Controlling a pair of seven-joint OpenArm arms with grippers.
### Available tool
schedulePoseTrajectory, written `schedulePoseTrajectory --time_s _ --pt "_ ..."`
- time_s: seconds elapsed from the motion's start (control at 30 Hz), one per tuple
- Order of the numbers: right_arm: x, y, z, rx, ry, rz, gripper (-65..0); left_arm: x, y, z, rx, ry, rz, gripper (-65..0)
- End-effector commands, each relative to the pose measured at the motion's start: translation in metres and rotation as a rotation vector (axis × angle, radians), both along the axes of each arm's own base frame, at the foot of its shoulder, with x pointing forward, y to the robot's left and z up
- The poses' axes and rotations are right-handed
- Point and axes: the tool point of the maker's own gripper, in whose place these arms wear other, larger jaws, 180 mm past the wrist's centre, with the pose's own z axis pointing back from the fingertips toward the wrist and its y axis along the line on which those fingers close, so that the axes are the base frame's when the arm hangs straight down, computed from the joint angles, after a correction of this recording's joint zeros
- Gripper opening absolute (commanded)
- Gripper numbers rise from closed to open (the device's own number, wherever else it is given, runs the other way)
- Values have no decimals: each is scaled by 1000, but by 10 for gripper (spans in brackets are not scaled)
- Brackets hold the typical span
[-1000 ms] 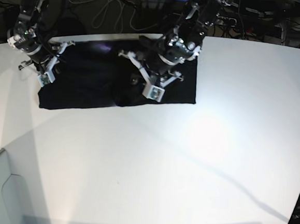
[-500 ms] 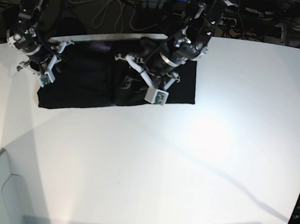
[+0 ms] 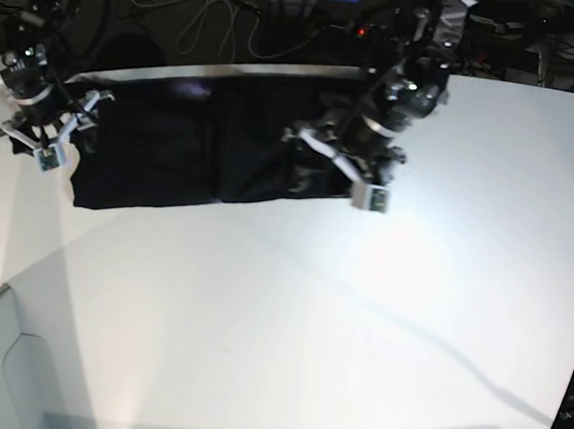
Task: Fold the T-shirt properly
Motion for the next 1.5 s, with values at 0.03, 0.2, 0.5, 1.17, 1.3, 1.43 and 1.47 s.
schedulePoseTrajectory --time_s 0.03,0.2,0.5,1.17,1.3,1.43,1.47 --pt "3 -2 5 7 -25 5 -248 3 18 6 7 -26 53 -261" --pt "-2 -4 -23 63 40 -25 -248 -3 58 -5 48 8 156 -261" --pt "0 -8 -62 157 121 -76 -248 -15 93 -14 92 45 243 -261" --pt "8 -7 -42 118 69 -51 -649 -28 108 -26 115 89 277 -261" --pt "18 -1 0 43 -35 -5 -649 -28 107 -27 115 93 275 -261" --pt "22 14 31 8 -119 31 -649 -30 105 -32 112 110 271 -261" --pt "20 18 34 1 -124 52 -649 -31 106 -36 113 119 272 -261"
